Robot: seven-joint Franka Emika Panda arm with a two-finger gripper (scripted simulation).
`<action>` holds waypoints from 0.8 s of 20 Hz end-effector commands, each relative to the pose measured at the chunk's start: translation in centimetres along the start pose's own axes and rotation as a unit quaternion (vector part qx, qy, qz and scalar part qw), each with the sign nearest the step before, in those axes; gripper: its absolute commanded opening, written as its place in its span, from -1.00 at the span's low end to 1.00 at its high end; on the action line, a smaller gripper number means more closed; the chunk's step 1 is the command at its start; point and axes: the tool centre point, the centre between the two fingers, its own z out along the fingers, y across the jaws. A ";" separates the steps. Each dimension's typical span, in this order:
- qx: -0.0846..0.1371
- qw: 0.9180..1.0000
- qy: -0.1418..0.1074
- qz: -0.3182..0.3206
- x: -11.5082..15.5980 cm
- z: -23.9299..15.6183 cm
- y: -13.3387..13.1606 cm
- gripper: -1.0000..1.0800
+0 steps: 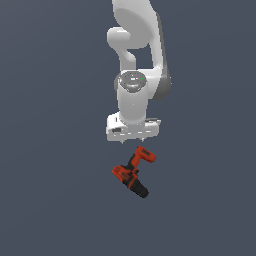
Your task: Pick up the object and move it to a goal position.
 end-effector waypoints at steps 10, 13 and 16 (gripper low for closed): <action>0.020 0.991 0.004 -0.130 0.7 2.5 -1.4 0.62; 0.026 0.985 0.007 -0.168 0.9 3.2 -1.9 0.62; 0.033 0.978 0.011 -0.207 1.1 3.9 -2.3 0.62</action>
